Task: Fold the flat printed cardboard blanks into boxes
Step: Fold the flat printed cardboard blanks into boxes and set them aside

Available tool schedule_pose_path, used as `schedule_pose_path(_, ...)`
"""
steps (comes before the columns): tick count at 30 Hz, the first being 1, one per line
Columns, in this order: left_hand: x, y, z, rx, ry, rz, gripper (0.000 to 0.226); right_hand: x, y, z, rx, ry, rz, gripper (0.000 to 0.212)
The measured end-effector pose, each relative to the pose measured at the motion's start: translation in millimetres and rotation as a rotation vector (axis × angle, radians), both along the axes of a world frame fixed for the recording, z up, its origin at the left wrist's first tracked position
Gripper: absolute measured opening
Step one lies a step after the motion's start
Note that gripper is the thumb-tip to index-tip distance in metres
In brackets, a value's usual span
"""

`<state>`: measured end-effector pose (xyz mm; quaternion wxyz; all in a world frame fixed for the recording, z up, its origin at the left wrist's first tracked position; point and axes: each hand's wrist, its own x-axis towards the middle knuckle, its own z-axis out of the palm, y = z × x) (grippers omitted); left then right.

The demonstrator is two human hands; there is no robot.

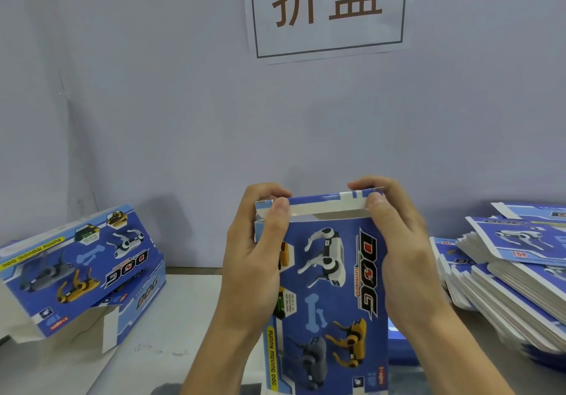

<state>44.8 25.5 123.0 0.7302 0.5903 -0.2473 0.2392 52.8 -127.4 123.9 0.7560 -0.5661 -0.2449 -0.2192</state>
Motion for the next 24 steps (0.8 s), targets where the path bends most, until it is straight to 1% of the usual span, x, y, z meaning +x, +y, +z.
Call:
schedule_pose_path(2, 1.3, 0.9, -1.7, -0.019, -0.007, 0.027, 0.016, 1.9, -0.7, -1.1, 0.005, 0.002, 0.007, 0.022)
schedule_pose_path(4, 3.2, 2.1, -3.5, -0.041, -0.021, 0.045, 0.017, 3.2, -1.1, -2.3, 0.004, 0.008, 0.020, 0.023)
schedule_pose_path(8, 4.9, 5.0, -4.8, -0.072, -0.015, 0.007, 0.015, 3.4, -0.9, -3.1, -0.009, 0.004, 0.041, 0.024)
schedule_pose_path(13, 6.1, 8.1, -4.6, -0.085, -0.022, 0.000, 0.019, 3.2, -2.2, -4.2, -0.015, -0.013, 0.080, 0.037)
schedule_pose_path(18, 5.8, 6.2, -4.8, -0.049, -0.058, 0.025, 0.018, 3.4, -4.3, -3.8, -0.024, -0.020, 0.101, 0.028)
schedule_pose_path(24, 5.2, 4.7, -5.4, -0.041, -0.059, 0.059, 0.019, 1.5, -1.8, -1.6, -0.042, -0.027, 0.095, 0.029)
